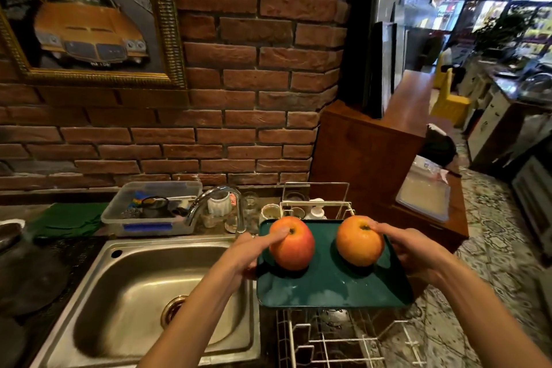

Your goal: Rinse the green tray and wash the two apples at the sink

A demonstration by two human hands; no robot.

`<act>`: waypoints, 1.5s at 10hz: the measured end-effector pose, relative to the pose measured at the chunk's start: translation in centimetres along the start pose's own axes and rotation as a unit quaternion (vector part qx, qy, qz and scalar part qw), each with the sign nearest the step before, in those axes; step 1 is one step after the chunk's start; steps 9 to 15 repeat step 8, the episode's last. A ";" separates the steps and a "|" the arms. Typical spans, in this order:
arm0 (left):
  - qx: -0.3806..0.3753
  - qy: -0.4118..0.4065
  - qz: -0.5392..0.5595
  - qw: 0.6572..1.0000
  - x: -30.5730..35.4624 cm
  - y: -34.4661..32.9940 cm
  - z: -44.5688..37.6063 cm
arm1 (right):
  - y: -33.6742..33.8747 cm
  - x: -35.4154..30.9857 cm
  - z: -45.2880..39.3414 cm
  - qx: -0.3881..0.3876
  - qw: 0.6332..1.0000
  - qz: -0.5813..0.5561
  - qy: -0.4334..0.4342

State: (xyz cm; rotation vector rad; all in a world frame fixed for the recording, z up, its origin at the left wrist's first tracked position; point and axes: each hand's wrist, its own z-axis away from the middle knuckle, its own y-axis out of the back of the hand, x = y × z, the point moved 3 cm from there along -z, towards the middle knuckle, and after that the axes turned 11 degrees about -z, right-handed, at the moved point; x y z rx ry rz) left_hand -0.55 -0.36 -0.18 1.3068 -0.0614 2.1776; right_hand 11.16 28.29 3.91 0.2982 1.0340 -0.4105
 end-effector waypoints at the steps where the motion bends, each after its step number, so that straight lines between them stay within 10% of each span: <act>1: -0.004 -0.003 -0.008 1.000 -0.1 -1.1 -0.4 | 1.0 0.4 -0.7 -0.007 1.000 -0.002 0.000; 15: -0.008 0.013 -0.045 0.999 -0.4 -2.2 -1.1 | 2.3 2.7 -2.6 0.009 1.000 -0.004 -0.009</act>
